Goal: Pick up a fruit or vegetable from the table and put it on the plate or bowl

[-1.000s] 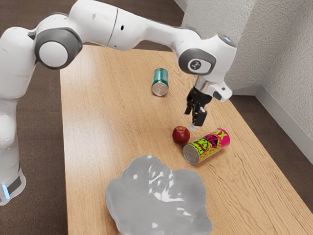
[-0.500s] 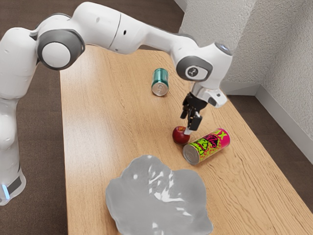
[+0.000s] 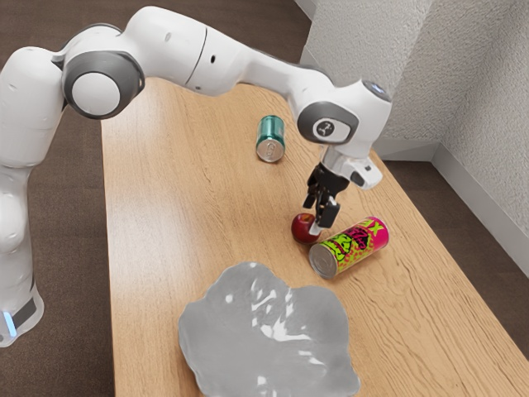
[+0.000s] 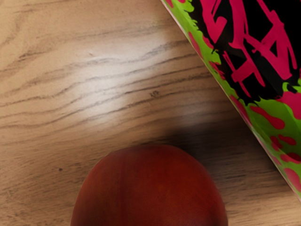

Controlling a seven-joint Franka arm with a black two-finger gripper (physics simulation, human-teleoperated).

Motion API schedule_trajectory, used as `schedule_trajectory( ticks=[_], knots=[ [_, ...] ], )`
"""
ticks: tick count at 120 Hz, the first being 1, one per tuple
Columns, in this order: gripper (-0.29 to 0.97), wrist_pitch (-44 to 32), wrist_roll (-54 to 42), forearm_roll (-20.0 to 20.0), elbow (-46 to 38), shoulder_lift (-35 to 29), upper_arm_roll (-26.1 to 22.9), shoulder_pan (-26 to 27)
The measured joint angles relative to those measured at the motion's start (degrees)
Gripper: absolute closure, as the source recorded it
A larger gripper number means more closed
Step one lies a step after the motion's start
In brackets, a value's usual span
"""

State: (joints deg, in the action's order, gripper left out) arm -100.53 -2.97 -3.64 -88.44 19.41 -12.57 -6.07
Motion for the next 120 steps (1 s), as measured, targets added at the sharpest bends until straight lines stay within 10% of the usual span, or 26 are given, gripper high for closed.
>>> schedule_trajectory(
  ticks=[76, 120],
  knots=[
    [0.01, -1.8, -0.2, 1.2, -2.6, 0.9, 0.1, 0.0],
    [0.41, -1.7, -0.2, 0.4, -2.0, -2.0, 1.0, -0.4]
  ],
)
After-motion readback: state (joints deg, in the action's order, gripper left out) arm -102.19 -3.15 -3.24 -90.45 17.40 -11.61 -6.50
